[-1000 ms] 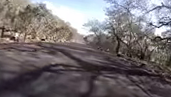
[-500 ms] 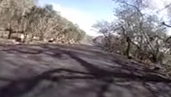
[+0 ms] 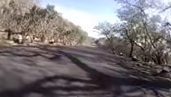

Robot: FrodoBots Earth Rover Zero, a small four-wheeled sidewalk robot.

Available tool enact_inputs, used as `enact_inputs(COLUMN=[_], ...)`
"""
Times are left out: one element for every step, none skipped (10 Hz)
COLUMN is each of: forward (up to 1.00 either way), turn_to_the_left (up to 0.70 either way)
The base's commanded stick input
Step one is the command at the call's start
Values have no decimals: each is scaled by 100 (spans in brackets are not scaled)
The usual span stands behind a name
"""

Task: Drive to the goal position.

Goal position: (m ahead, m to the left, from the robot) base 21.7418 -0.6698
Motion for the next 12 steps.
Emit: enact_inputs(forward=[70, 70, 70, 70, 70, 70, 70, 70, 70, 70, 70, 70], turn_to_the_left=[0, 0, 0, 0, 0, 0, 0, 0, 0, 0, 0, 0])
